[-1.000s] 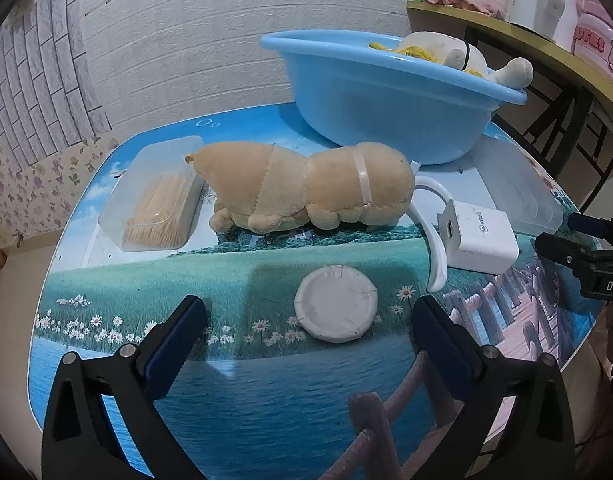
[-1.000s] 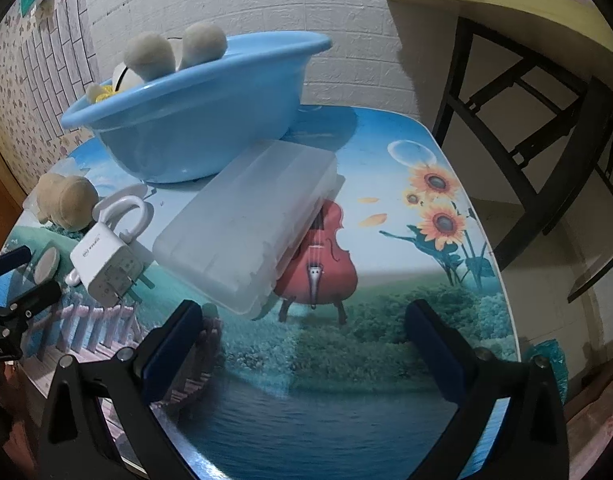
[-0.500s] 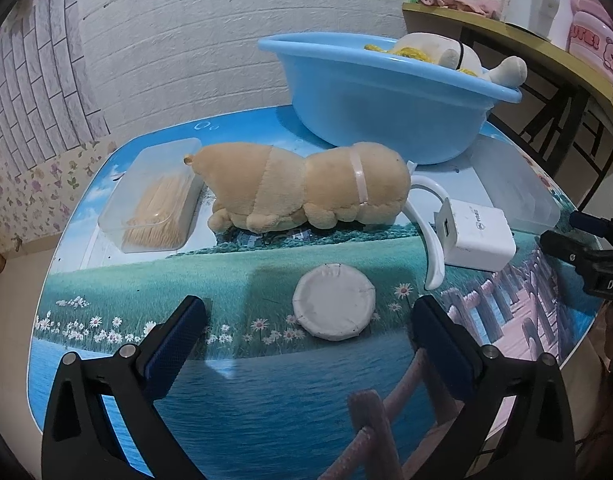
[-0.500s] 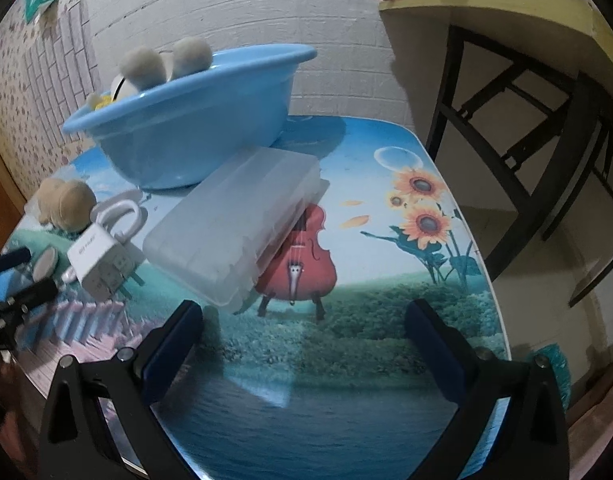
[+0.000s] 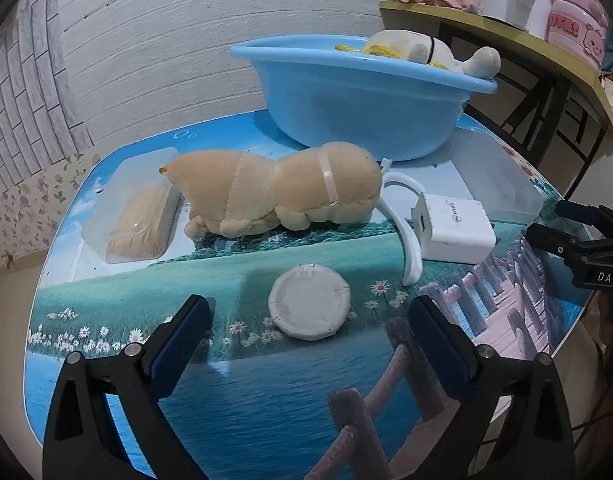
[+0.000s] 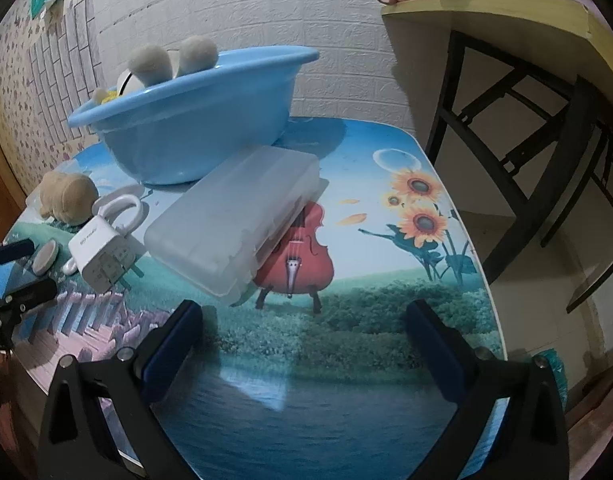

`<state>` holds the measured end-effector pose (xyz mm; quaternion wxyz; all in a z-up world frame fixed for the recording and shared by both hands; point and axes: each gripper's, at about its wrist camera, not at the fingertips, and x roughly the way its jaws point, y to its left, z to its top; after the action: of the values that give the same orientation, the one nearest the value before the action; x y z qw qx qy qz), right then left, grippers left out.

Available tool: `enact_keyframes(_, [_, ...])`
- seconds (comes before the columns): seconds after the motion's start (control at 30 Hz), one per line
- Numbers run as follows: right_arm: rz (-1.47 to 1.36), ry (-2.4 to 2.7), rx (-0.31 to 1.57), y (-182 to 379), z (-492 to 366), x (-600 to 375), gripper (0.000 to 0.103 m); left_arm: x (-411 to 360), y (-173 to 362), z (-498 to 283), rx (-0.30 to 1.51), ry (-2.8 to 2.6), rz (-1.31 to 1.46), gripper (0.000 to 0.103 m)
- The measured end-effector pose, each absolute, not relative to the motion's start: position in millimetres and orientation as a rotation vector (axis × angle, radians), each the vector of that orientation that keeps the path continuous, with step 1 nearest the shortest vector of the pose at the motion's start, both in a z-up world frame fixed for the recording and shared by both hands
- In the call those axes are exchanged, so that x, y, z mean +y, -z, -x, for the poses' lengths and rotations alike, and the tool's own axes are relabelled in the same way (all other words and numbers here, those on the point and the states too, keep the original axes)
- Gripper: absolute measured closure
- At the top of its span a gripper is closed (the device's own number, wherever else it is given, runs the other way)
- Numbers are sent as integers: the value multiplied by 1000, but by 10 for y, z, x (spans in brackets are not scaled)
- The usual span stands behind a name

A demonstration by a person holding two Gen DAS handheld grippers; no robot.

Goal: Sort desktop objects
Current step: 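Grasp the white round disc with the left gripper while the right grasps the clear plastic case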

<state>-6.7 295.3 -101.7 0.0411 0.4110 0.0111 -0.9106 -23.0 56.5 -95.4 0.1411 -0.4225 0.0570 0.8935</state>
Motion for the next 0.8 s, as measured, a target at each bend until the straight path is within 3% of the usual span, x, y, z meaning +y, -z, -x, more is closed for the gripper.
enact_keyframes(0.27, [-1261, 2703, -262, 875, 189, 2960, 1, 598, 915, 206, 179, -2556, 1203, 23])
enact_keyframes(0.37, [-1272, 2709, -239, 852, 265, 2853, 1, 577, 887, 177, 186, -2550, 1198, 40])
enact_keyframes(0.43, [-1264, 2719, -225, 817, 309, 2774, 1, 558, 877, 167, 187, -2555, 1195, 59])
enact_keyframes(0.5, [-1279, 2725, -201, 805, 364, 2698, 1, 519, 872, 172, 175, -2566, 1199, 67])
enact_keyframes(0.7, [-1370, 2715, -118, 948, 508, 2550, 3, 501, 871, 186, 148, -2562, 1213, 67])
enact_keyframes(0.8, [-1311, 2696, -104, 940, 459, 2575, 28, 486, 870, 190, 142, -2567, 1224, 67])
